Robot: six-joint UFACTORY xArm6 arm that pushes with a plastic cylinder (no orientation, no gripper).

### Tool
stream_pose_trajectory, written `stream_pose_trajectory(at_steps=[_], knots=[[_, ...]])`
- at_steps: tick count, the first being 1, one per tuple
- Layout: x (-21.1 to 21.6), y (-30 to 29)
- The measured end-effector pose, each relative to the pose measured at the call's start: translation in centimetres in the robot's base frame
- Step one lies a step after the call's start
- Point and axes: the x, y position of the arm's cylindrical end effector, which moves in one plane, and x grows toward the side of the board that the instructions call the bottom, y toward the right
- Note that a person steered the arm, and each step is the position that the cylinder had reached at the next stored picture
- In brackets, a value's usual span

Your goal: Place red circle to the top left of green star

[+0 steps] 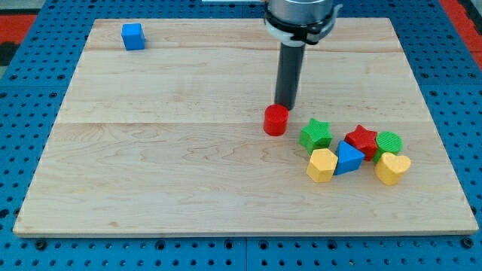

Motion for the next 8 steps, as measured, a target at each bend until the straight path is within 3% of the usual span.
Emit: stream_pose_trajectory(at_steps=[4, 7, 8], knots=[[1.8, -0.9], [2.5, -5.4], [4.0, -3.8]])
